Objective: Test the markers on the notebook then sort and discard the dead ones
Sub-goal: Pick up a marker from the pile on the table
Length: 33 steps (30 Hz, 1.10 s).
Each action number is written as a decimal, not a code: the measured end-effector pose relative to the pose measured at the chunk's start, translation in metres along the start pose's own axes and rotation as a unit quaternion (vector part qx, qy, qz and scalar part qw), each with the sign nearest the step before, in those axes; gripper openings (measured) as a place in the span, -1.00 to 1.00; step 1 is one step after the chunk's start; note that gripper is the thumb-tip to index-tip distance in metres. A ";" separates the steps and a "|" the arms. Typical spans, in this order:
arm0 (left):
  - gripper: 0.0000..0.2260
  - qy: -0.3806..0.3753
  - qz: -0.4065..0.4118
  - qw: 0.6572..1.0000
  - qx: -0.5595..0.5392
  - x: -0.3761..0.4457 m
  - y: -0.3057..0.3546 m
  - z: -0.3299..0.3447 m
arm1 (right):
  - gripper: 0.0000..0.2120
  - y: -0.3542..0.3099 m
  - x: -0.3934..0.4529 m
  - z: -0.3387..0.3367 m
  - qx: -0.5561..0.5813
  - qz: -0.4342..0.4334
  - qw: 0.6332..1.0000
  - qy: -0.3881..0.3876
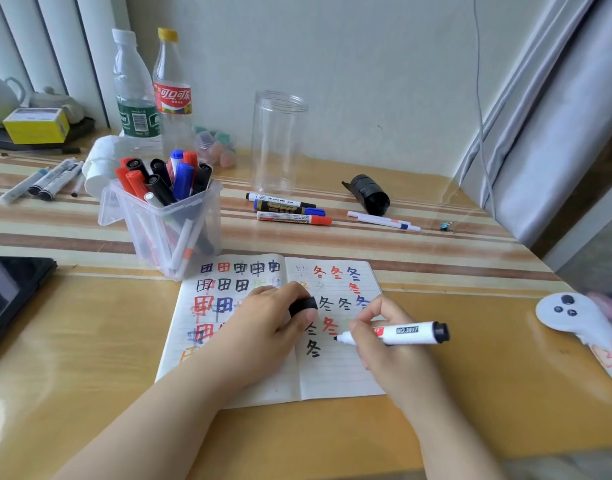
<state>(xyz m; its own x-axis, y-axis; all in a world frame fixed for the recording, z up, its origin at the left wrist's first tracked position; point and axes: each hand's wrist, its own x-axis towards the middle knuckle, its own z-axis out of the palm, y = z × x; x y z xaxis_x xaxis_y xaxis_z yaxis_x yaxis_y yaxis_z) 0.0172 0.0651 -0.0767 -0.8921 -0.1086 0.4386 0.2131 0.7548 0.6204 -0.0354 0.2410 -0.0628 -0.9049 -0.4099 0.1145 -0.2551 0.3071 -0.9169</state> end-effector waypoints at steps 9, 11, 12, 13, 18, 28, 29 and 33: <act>-0.87 0.000 -0.015 1.000 -0.004 0.000 0.000 0.001 | -0.67 -0.004 -0.001 0.003 -0.043 -0.023 0.999 0.007; -0.87 0.000 -0.019 1.000 -0.002 0.000 0.000 0.001 | -0.68 -0.005 -0.001 0.002 -0.045 -0.021 0.999 0.005; -0.87 -0.002 -0.022 1.000 -0.002 0.000 0.000 0.001 | -0.68 -0.005 -0.001 0.002 -0.040 -0.017 0.999 -0.001; -0.87 -0.004 -0.023 1.000 -0.003 0.000 -0.001 0.001 | -0.68 -0.005 -0.002 0.002 -0.033 -0.011 0.999 -0.006; -0.88 -0.017 -0.032 0.999 -0.009 -0.001 -0.002 0.000 | -0.65 -0.005 -0.001 0.002 -0.028 -0.019 0.999 0.019; -0.90 -0.036 -0.041 0.998 -0.009 0.000 -0.001 0.000 | -0.67 -0.006 -0.001 0.002 -0.041 -0.026 0.998 0.031; -0.90 -0.036 -0.040 0.999 -0.008 -0.001 0.000 -0.001 | -0.68 -0.006 -0.002 0.002 -0.034 -0.025 0.999 0.032; -0.91 -0.047 -0.011 0.999 -0.017 -0.001 0.003 -0.005 | -0.74 -0.005 -0.003 0.000 0.062 -0.031 0.997 0.043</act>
<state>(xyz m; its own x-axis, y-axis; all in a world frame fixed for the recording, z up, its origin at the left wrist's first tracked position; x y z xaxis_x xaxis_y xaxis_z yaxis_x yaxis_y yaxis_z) 0.0209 0.0643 -0.0728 -0.9301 -0.0626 0.3619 0.2045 0.7302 0.6519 -0.0312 0.2405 -0.0584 -0.9161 -0.3473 0.2003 -0.2722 0.1718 -0.9468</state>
